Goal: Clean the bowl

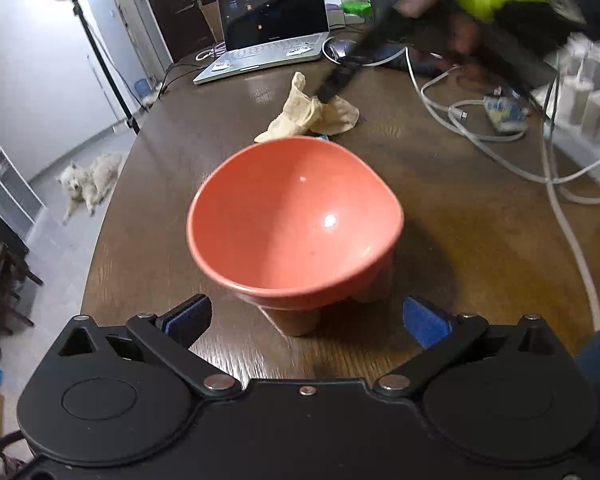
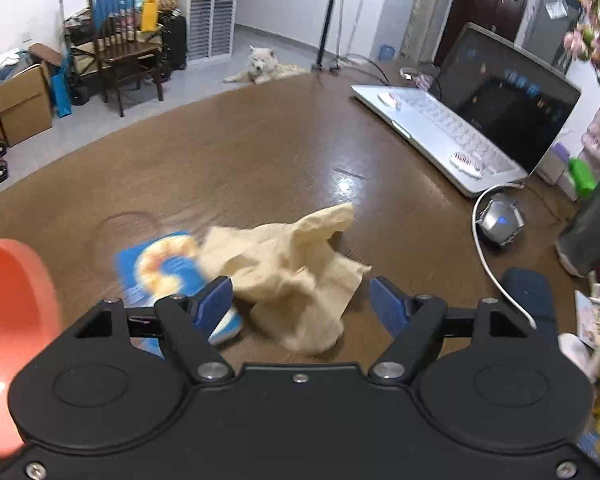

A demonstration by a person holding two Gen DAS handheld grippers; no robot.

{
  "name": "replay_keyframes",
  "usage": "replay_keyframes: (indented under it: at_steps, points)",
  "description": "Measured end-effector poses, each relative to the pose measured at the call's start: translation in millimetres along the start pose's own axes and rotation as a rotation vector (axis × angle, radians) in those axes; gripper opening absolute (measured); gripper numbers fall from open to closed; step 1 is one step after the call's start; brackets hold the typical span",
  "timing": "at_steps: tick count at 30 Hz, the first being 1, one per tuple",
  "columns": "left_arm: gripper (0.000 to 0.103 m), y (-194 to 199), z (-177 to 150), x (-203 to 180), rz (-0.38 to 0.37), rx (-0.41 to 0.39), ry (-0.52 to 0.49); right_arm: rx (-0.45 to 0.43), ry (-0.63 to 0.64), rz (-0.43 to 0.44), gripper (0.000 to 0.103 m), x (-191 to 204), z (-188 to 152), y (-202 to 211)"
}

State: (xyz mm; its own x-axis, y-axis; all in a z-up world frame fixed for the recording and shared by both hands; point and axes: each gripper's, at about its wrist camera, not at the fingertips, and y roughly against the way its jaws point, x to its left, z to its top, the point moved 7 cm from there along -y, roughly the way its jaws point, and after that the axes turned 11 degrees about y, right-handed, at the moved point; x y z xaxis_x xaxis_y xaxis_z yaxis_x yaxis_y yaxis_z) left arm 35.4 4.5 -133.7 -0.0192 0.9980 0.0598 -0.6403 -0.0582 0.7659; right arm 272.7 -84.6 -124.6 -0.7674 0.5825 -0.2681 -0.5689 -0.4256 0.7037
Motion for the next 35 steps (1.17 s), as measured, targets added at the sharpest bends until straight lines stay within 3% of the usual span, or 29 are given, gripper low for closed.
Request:
replay_keyframes:
  at_steps: [6, 12, 16, 18, 23, 35]
  points:
    - [0.103, 27.0, 27.5, 5.7, 0.004, 0.018, 0.143, 0.041, -0.081, 0.047, 0.085, 49.1, -40.5, 75.5]
    - [0.103, 59.2, 45.6, -9.6, -0.017, 0.053, 0.176, 0.161, -0.319, 0.15, 0.09, 89.4, -81.5, 150.0]
    - [0.103, 65.5, 42.5, -18.6, 0.073, 0.15, 0.136, 0.251, -0.356, 0.124, 0.091, 103.9, -85.7, 193.0]
    - [0.103, 76.7, 42.5, -25.1, 0.051, 0.155, 0.139, 0.291, -0.388, 0.082, 0.091, 105.4, -85.9, 208.9]
    - [0.103, 88.5, 36.5, -29.8, 0.05, 0.158, 0.137, 0.253, -0.347, -0.041, 0.092, 104.4, -81.2, 235.2]
    - [0.103, 100.7, 35.1, -31.1, 0.064, 0.152, 0.147, 0.169, -0.337, -0.032, 0.092, 106.2, -79.2, 243.9]
